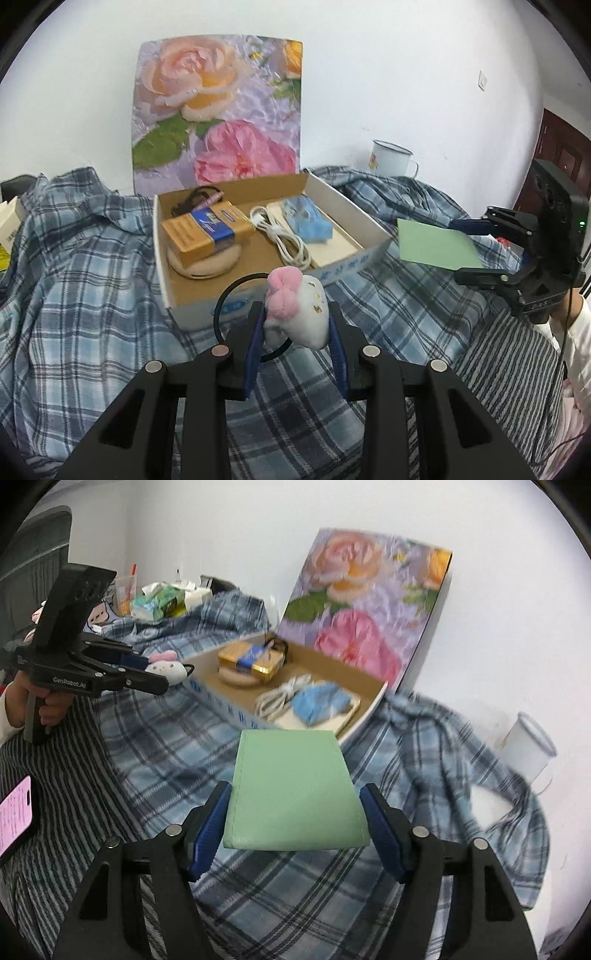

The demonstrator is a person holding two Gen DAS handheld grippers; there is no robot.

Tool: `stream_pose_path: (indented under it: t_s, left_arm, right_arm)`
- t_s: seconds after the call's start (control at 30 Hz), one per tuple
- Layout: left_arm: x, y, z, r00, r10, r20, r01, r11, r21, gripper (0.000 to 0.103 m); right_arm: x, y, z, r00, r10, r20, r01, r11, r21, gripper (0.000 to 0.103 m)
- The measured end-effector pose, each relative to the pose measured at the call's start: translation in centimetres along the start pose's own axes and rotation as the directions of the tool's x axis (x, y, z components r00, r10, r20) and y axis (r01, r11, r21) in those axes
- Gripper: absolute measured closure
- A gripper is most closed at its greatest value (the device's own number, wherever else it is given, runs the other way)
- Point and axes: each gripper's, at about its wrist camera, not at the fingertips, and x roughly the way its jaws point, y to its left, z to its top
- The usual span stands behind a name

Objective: Organize soft objects
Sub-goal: 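Lift the bunny charm and green card and carry both above the white box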

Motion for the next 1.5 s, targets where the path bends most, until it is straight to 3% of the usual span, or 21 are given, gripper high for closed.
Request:
stream_pose_path:
  t_s: [0.37,0.6,0.77,0.97,1.13,1.33,1.5]
  left_arm:
    - [-3.0,0.4,2.6,0.996,0.030,0.082,-0.030,1.000,0.004,0.068]
    - [-6.7,0.6,6.0,0.981,0.048,0.186,-0.051,0.999,0.012,0.068]
    - [-9.6,0.5,8.5,0.958,0.109,0.267,-0.122,0.992,0.031,0.068]
    - [-12.7,0.6,10.7,0.928,0.146,0.344,-0.167,0.985,0.031,0.068]
    - [-14.9,0.6,12.8,0.879,0.202,0.431,-0.231,0.973,0.014,0.069]
    - [-16.1,0.5,14.9,0.847,0.198,0.493,-0.225,0.974,-0.004,0.068]
    - [-16.1,-0.2,16.5,0.810,0.218,0.544,-0.257,0.966,-0.004,0.068]
  right_arm:
    - [-3.8,1.1,3.3,0.983,-0.095,0.156,0.097,0.995,-0.005,0.034]
    - [-7.2,1.0,6.0,0.927,-0.172,0.335,0.164,0.985,0.052,0.034]
    - [-9.2,1.4,7.9,0.875,-0.208,0.436,0.186,0.978,0.092,0.034]
    - [-10.5,1.7,10.3,0.835,-0.211,0.507,0.176,0.977,0.118,0.034]
    - [-11.6,2.1,12.1,0.795,-0.221,0.565,0.178,0.975,0.131,0.034]
    - [-12.1,2.3,14.3,0.755,-0.210,0.621,0.160,0.978,0.136,0.034]
    - [-11.9,2.1,15.6,0.731,-0.189,0.656,0.115,0.981,0.155,0.034]
